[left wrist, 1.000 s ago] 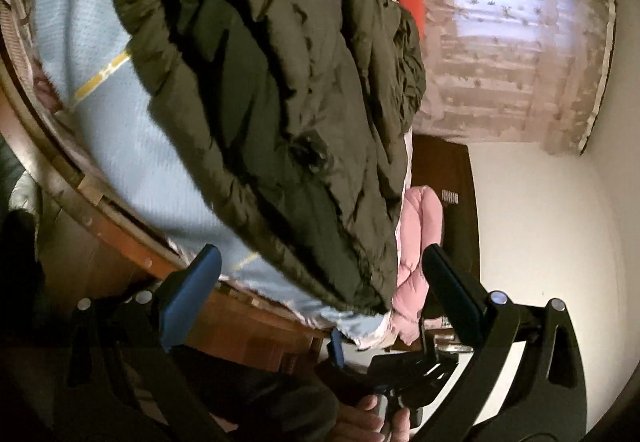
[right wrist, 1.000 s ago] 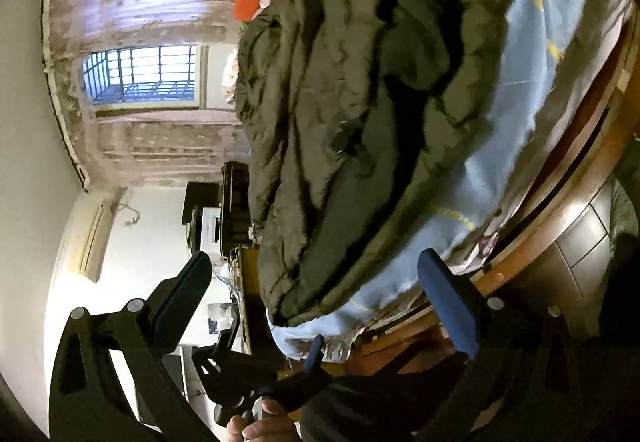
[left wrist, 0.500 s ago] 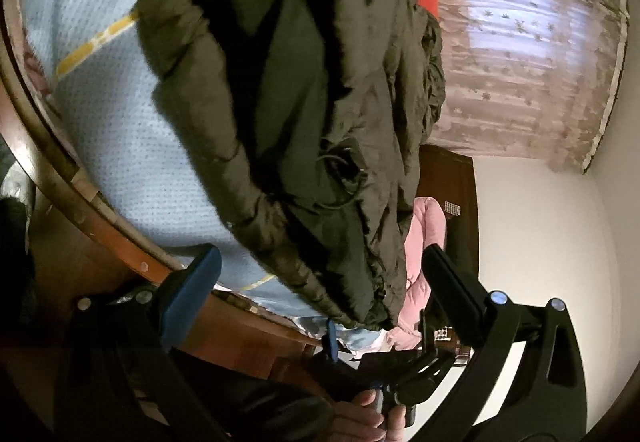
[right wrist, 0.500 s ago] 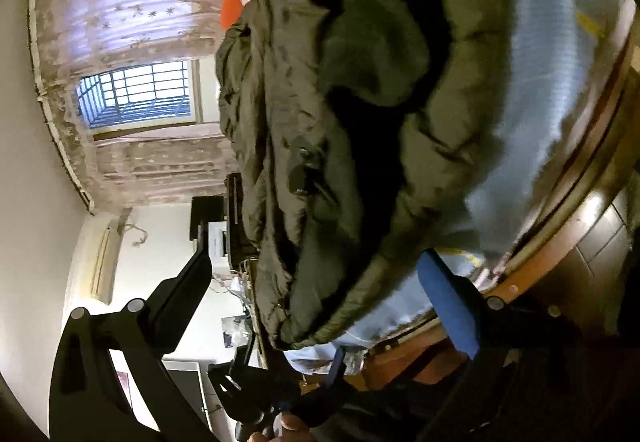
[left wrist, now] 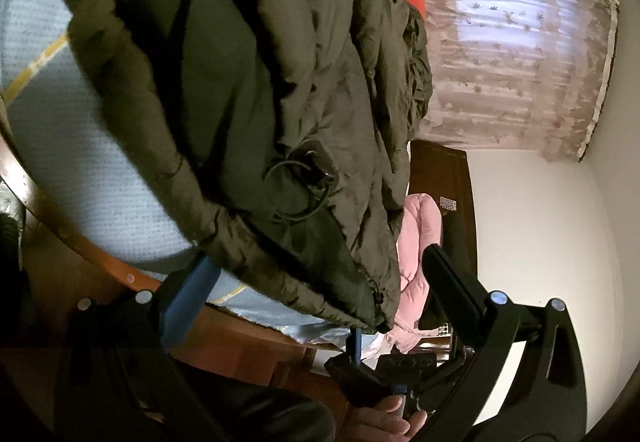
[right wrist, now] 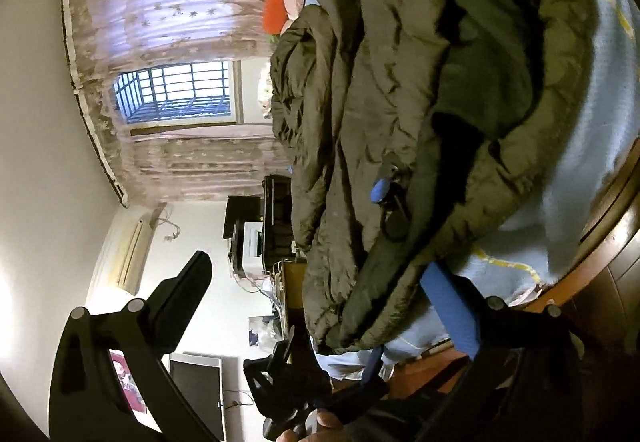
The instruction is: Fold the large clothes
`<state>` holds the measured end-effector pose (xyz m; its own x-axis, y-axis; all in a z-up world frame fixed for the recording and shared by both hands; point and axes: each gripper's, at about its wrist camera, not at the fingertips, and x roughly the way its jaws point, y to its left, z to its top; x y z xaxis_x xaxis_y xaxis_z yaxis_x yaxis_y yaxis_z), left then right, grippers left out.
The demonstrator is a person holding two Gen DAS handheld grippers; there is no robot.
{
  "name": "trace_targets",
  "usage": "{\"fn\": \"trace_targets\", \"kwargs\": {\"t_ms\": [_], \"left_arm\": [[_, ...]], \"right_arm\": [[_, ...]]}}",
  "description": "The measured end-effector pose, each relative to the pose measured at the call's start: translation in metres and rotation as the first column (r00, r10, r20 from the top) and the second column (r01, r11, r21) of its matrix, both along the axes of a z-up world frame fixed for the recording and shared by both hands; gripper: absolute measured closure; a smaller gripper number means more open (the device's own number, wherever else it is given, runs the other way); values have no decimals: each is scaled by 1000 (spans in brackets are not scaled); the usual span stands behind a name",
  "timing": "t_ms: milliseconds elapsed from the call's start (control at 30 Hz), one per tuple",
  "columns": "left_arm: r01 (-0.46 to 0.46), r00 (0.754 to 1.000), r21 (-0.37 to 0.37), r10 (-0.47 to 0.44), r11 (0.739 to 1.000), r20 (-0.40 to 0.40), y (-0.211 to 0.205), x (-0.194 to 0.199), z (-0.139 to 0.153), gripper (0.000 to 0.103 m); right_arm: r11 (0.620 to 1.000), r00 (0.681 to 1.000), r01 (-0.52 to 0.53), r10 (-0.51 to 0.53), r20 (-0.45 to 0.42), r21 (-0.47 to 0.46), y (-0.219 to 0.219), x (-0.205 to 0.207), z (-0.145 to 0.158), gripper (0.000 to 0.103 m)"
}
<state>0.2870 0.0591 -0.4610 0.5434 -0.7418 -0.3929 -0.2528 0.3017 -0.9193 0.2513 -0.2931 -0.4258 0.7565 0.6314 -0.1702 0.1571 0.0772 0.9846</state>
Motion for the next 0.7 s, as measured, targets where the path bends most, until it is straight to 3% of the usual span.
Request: {"fn": "trace_targets", "kwargs": {"t_ms": [300,700], "left_arm": [[-26,1000,5,26,1000,11,-1,12,0,2],[-39,998,-6,39,999,46,0,17,9,2]], "right_arm": [[1000,1000,5,-4,-11,3,3,-3,-3,1],[1000,998,16,-16,-64,2,6,-9,-29,1]]}}
